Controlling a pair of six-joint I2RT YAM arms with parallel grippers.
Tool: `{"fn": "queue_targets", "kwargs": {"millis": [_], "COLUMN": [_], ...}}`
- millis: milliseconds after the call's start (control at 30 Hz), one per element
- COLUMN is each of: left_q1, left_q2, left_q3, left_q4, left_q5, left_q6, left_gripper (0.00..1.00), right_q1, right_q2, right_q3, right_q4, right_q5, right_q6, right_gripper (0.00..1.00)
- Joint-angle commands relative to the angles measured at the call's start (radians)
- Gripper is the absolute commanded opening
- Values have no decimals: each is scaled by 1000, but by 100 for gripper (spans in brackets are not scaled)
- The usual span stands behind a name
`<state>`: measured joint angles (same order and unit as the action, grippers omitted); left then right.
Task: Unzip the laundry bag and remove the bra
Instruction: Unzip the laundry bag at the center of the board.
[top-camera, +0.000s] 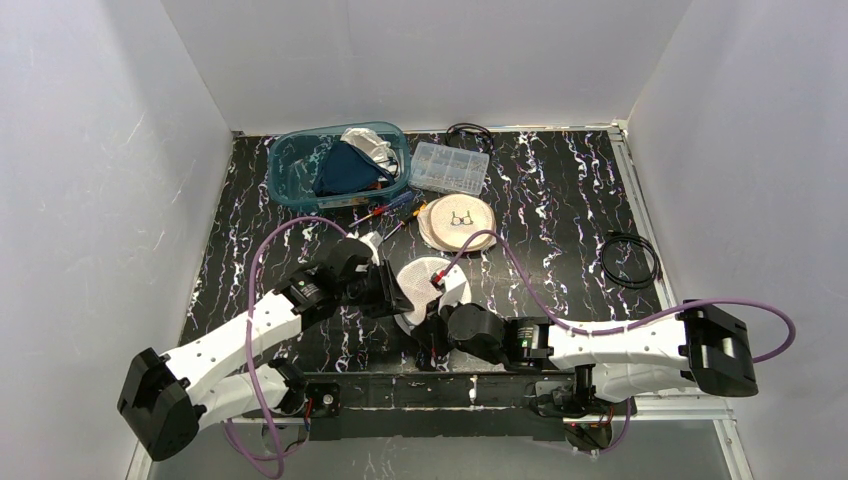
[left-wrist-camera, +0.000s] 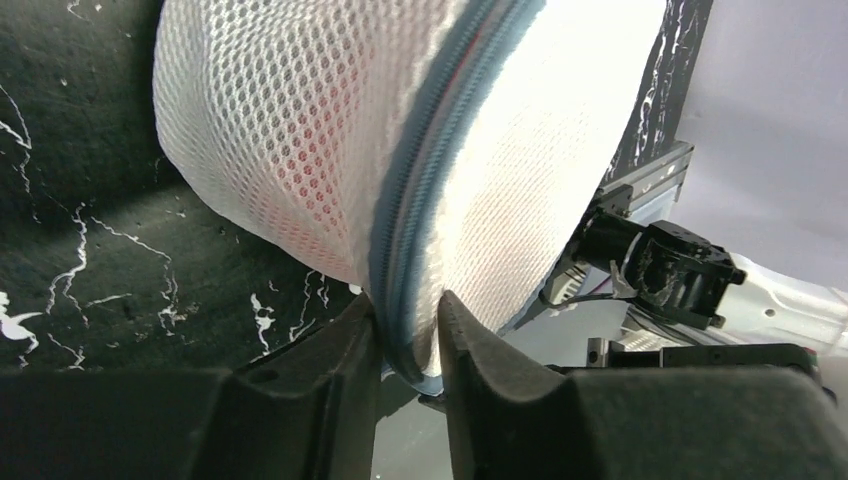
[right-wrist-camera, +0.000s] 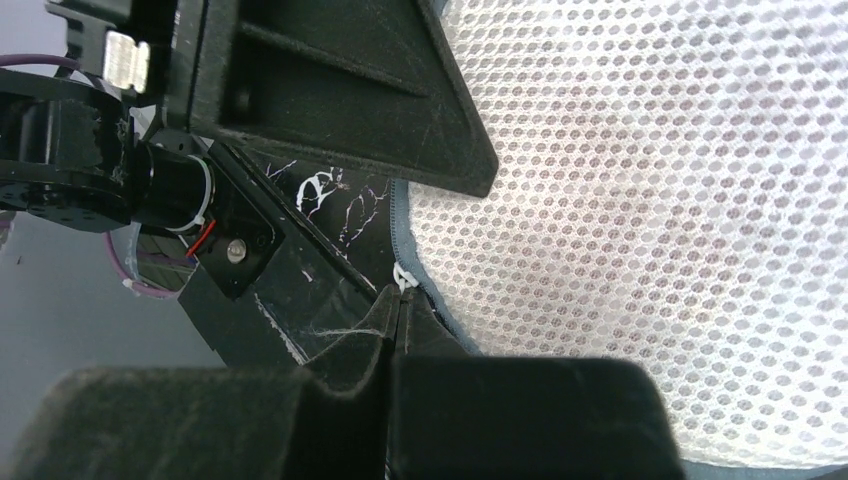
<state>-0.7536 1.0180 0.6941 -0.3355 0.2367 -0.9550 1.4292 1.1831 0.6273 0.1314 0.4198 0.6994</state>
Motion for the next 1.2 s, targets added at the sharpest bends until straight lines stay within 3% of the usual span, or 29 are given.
{"fn": "queue_targets", "kwargs": {"millis": [0,100,167,367,567,733,833,900,1000,1167], "left_q1": [-5,-4,-2,51,153,181,181,181,181,178], "left_q2": [2,17,27,30,41,115,130,90,-13,-227], "left_q3": [17,28,39,44,54,101,117,110,81,-24], "left_q4": [5,-5,-13,-9,22,68,47,1,-94,-158], "left_q5": [-46,-51,-54,-8,128,256,273,267,254,268], "left_q6": [11,25,33,54,104,148,150,143,143,72], "left_gripper": [18,4,0,0,0,0,52,71,83,86], "right_q1": [3,3,2,3,2,3,3,3,3,3], "right_q2": [-38,-69,-92,-179,-273,-304,-272,-236,-175,-68], "right_q3": [38,30,22,-17,-67,-80,-58,-37,-11,44], "right_q4": [8,-38,-73,-210,-352,-301,-243,-212,-148,-50], "right_q5": [22,43,55,110,210,192,142,114,66,0], "right_q6": [-6,-2,6,43,104,78,54,43,30,-5], "right_gripper": [1,1,1,1,1,1,1,1,1,1]}}
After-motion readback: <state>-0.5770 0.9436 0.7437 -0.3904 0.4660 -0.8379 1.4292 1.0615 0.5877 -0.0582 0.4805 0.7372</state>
